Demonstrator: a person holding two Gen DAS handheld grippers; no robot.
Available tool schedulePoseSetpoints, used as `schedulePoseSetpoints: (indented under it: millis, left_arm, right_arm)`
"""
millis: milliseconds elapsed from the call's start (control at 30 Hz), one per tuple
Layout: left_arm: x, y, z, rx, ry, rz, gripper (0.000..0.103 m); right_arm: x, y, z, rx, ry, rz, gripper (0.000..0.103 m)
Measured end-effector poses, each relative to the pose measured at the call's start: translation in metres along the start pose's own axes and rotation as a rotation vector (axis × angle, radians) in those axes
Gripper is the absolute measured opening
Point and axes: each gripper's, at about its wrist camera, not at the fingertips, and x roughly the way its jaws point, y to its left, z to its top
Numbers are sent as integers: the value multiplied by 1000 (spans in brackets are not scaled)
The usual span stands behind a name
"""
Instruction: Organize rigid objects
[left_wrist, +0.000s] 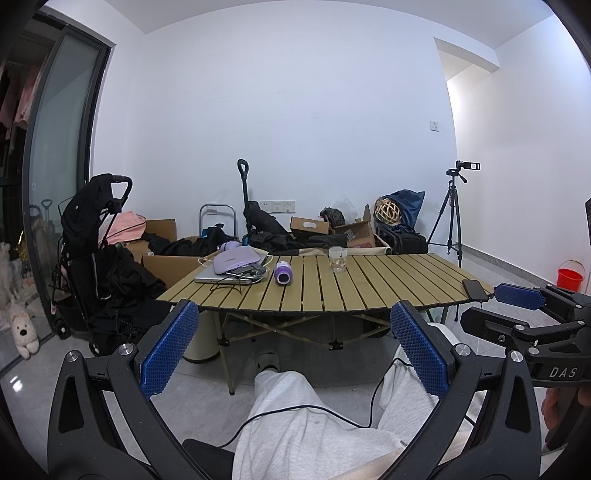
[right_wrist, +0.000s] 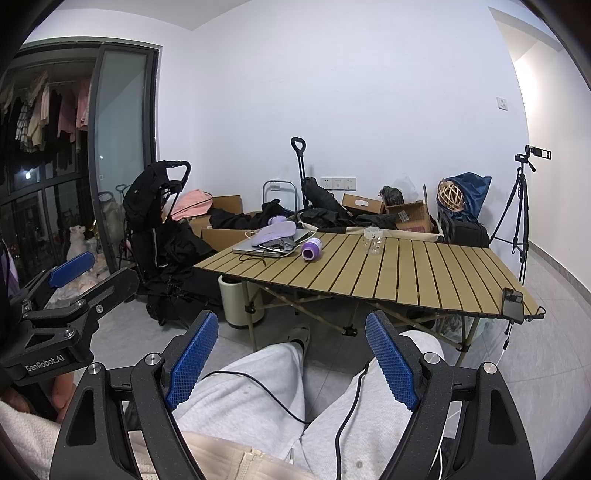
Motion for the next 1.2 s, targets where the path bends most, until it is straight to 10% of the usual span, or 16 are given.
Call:
schedulePoseSetpoints:
  millis: [1200]
  left_arm:
    - [3,5,-11,-11,16,-7,103]
  right_arm:
    - [1,1,-3,2,3,0,87]
